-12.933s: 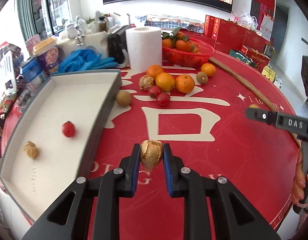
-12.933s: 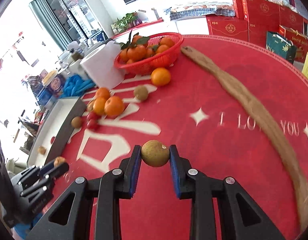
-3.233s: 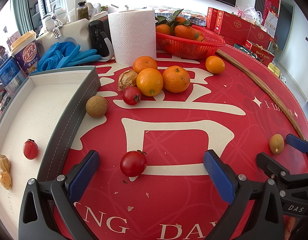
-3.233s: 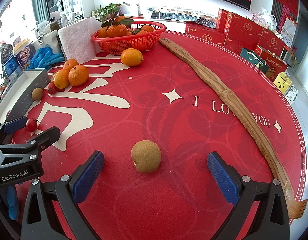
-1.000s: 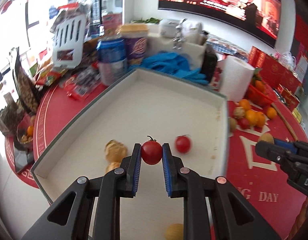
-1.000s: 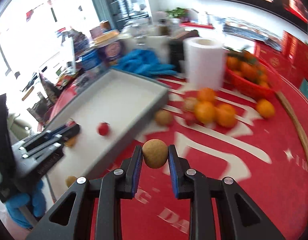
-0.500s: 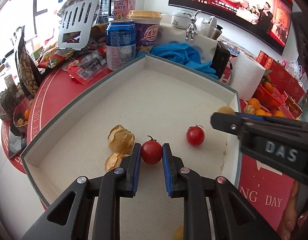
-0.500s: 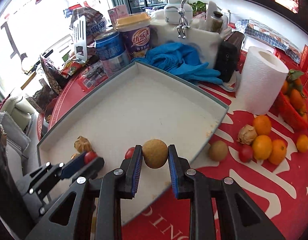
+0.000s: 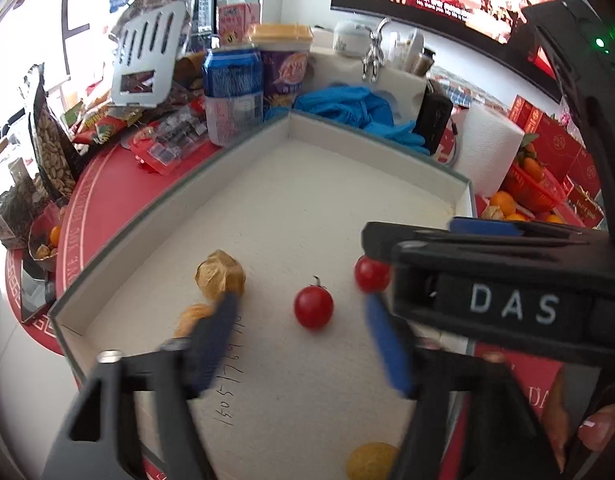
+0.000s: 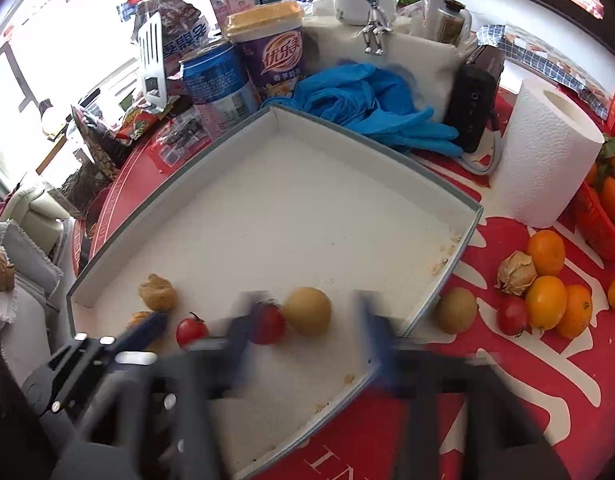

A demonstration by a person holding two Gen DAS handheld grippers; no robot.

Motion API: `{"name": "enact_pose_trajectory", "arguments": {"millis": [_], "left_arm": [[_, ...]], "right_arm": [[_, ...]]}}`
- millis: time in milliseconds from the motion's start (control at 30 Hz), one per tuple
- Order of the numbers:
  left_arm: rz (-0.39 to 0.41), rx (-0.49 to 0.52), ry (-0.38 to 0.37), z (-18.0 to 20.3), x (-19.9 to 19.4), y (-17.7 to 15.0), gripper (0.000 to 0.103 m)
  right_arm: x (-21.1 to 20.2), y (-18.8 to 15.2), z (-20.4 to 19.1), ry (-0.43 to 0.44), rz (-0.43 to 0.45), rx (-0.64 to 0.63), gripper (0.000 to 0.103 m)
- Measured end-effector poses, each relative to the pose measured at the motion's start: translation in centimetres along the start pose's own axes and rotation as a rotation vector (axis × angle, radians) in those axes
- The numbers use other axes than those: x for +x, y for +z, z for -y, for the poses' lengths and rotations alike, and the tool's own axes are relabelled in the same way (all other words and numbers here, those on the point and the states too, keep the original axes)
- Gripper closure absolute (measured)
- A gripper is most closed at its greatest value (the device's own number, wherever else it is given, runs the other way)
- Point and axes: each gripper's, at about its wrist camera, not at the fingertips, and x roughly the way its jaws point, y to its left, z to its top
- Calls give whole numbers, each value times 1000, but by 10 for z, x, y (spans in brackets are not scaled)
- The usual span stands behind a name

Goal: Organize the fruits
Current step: 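Open the left gripper over the tray while the right gripper releases the kiwi, then move both grippers back toward the loose mandarins on the table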

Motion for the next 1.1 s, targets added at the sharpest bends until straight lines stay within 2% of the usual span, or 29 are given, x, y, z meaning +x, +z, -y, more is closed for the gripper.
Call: {"name": "enact_pose_trajectory", "arguments": {"millis": [67, 233, 267, 300, 467, 633, 800, 900, 1000, 1100], "left_arm": [[10, 13, 17, 2, -2, 0, 23], [-7, 39, 49, 6, -4, 1, 23], [-5, 39, 48, 7, -6, 2, 22], [-1, 42, 49, 8, -8, 2, 21], [9, 78, 60, 22, -18, 6, 21], [6, 113, 44, 42, -28, 7, 21], [2, 184, -17, 75, -38, 5, 21], [-22, 232, -77, 99, -38, 3, 21], [-61, 271, -135, 126, -31, -1, 21], [-83, 309, -144, 152, -20, 0, 21]], "right_arm": [[-4, 2, -5, -35, 23, -19, 19], [-19, 7, -2, -13, 54, -7, 19], [-22, 8, 0, -15, 61, 2, 6], [-27, 8, 3, -16, 72, 13, 0], [-54, 2, 28, -20, 129, 80, 0], [-74, -13, 63, -50, 136, 150, 0], [-87, -47, 118, -137, 96, 245, 0], [-90, -74, 155, -210, 40, 299, 0], [-94, -98, 177, -287, -5, 296, 0], [-98, -121, 196, -376, -40, 280, 0]]}}
